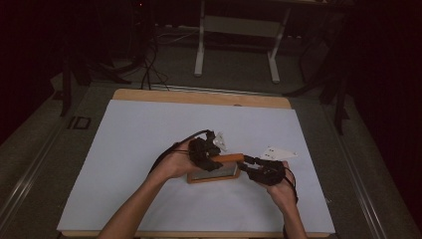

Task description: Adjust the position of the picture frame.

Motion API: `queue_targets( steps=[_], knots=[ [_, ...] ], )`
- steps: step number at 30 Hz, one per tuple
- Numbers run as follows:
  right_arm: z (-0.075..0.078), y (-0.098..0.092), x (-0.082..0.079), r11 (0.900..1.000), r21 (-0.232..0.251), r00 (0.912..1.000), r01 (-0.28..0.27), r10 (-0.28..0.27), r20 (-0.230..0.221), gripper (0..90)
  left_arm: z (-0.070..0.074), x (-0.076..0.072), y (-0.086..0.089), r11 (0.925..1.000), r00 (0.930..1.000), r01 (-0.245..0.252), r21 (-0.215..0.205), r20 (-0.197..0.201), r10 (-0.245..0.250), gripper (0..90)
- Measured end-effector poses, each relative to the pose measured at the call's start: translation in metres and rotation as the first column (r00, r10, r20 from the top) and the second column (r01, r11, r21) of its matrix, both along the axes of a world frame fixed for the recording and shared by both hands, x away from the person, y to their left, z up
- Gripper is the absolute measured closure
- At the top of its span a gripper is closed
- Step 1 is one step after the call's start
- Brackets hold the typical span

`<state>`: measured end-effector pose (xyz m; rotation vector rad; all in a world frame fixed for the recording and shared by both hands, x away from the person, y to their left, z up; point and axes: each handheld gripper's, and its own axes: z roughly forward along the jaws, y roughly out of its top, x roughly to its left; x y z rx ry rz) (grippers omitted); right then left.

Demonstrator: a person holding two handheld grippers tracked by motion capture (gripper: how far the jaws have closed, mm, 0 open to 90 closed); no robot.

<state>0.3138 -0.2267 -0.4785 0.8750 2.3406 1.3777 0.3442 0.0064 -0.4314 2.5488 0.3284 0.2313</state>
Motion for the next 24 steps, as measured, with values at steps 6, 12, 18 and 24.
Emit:
queue_targets(
  steps=[6,12,18,24],
  knots=[
    [-0.001,0.001,0.001,1.0,0.0,0.9999,-0.009,0.009,-0.006,57.7,-0.002,-0.003,0.002,0.9999,0.9996,0.014,-0.01,0.025,-0.013,68.5],
    [-0.003,0.002,0.002,1.0,0.002,0.9993,-0.025,0.026,-0.026,49.2,-0.005,-0.004,0.015,0.9981,0.9997,-0.002,-0.061,0.024,0.004,68.7],
    [-0.009,0.009,0.005,0.999,-0.008,0.998,-0.035,0.034,-0.054,45.5,-0.007,-0.01,0.04,0.9953,0.9988,-0.036,-0.09,0.029,0.039,68.7],
    [-0.019,0.02,0.01,0.998,-0.019,0.9938,-0.064,0.062,-0.092,43.0,-0.008,-0.011,0.049,0.9921,0.9973,-0.057,-0.111,0.039,0.062,68.8]
  ],
)
